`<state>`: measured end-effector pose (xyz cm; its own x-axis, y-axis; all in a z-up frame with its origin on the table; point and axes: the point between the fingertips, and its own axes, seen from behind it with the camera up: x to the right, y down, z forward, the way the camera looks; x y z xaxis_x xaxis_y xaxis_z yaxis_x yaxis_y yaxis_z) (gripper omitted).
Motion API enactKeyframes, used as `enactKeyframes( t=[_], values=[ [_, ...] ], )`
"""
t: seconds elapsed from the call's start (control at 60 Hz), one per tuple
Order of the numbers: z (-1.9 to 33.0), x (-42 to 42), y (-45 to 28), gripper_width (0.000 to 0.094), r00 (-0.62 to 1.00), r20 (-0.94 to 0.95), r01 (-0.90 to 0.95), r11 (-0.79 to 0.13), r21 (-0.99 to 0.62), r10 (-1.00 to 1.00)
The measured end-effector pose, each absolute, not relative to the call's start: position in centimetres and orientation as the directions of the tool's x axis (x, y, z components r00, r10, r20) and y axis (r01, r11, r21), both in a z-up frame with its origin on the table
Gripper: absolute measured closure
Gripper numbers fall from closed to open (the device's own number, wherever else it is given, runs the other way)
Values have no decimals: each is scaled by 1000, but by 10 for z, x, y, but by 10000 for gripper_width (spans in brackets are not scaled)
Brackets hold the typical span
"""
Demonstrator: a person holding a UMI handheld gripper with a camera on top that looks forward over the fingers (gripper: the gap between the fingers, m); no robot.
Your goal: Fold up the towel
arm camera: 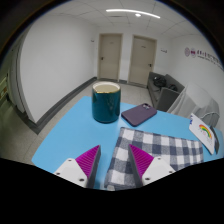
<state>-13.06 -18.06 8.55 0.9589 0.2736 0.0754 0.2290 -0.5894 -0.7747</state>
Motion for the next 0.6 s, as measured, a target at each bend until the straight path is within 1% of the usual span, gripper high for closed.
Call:
enactKeyframes(
  t=[0.017, 0.067, 0.1, 0.117, 0.133, 0.15, 0.167, 0.183, 0.2, 0.233, 0.25, 0.333, 0.35, 0.367, 0.4, 0.483, 0.5, 0.55, 0.6],
  values=[
    [85, -127, -185, 399, 958, 71, 229, -595, -770, 276],
    [84, -116, -202, 469, 956, 56, 231, -618, -752, 289],
    [83, -104, -214, 546, 957, 59, 234, -635, -736, 285],
    [83, -98, -220, 562, 958, 64, 236, -640, -731, 280],
    [86, -90, -234, 636, 958, 73, 241, -638, -732, 278],
    [79, -86, -215, 694, 957, 80, 244, -625, -741, 279],
    [80, -83, -215, 711, 959, 89, 245, -622, -744, 271],
    [83, -76, -220, 814, 960, 99, 247, -621, -744, 264],
    [86, -71, -223, 865, 961, 105, 247, -619, -745, 257],
    [97, -60, -243, 876, 963, 90, 232, -618, -751, 252],
    [94, -58, -233, 902, 964, 85, 226, -615, -755, 251],
    [109, -48, -247, 917, 968, 55, 201, -626, -753, 245],
    [114, -41, -262, 925, 968, 47, 198, -630, -751, 247],
    [110, -42, -250, 930, 966, 41, 197, -631, -750, 253],
    [119, -41, -252, 930, 963, 23, 194, -628, -754, 270],
    [178, -19, -251, 930, 964, -11, 148, -564, -812, 267],
    [187, -10, -247, 930, 966, -21, 129, -554, -822, 256],
    [230, 21, -245, 929, 972, -40, 87, -516, -852, 231],
    [265, 59, -243, 929, 978, -50, 57, -490, -870, 203]
  ],
)
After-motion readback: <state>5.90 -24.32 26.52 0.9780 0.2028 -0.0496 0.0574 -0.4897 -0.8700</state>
